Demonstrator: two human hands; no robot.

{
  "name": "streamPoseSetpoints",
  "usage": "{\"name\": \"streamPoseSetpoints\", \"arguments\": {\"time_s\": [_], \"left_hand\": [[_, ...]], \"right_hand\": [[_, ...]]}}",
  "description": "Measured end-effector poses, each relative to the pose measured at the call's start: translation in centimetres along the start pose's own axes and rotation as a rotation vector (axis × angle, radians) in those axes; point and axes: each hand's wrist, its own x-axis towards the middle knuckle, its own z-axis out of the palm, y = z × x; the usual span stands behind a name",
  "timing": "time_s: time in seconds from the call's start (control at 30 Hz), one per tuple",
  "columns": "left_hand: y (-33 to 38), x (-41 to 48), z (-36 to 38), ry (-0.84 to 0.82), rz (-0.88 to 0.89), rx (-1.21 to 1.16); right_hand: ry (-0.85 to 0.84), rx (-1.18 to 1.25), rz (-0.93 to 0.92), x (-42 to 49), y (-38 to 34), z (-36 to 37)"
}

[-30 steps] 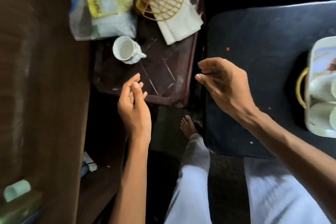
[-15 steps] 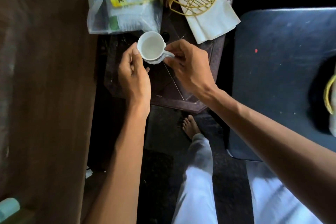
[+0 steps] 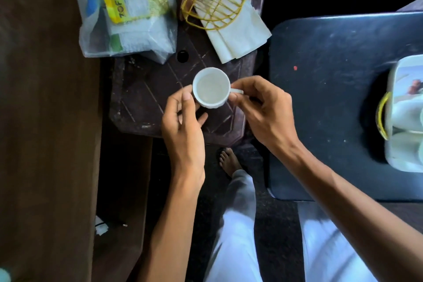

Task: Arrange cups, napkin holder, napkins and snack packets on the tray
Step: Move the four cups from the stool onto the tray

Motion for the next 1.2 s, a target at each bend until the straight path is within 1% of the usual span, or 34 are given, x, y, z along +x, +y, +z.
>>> {"name": "streamPoseSetpoints", "arguments": {"time_s": [0.2, 0.37, 0.57, 0.67, 0.77, 0.9, 1.03, 1.2], "left_hand": [[-1.0, -4.0, 5.8, -0.114, -0.033, 0.054], [-2.1, -8.0, 11.8, -0.257, -0.055, 0.093], [-3.0, -14.6, 20.4, -0.403, -0.003, 0.116], [-3.9, -17.3, 24.1, -0.461, 0.035, 0.144], [-4.4, -19.2, 26.6, -0.468, 0.032, 0.131], [-5.5, -20.7, 28.4, -0.444, 0.006, 0.143], [-6.7, -21.5, 28.9, -0.419, -0.032, 0.175], [-7.0, -21.7, 29.0, -0.375, -0.031, 0.19]], "right_hand": [[0.064, -0.047, 0.06, -2.6, 2.5, -8.3], [0.127, -0.023, 0.13, -4.9, 4.8, -15.6], [0.283, 0.007, 0.179, -7.8, 6.5, -27.5], [0.37, -0.019, 0.184, -8.5, 8.0, -33.9], [0.421, -0.042, 0.216, -8.6, 10.4, -39.2], [0.465, -0.072, 0.257, -7.6, 14.5, -43.2], [0.47, -0.032, 0.279, -6.7, 18.2, -44.4], [0.427, 0.008, 0.301, -5.9, 21.3, -44.1]]}}
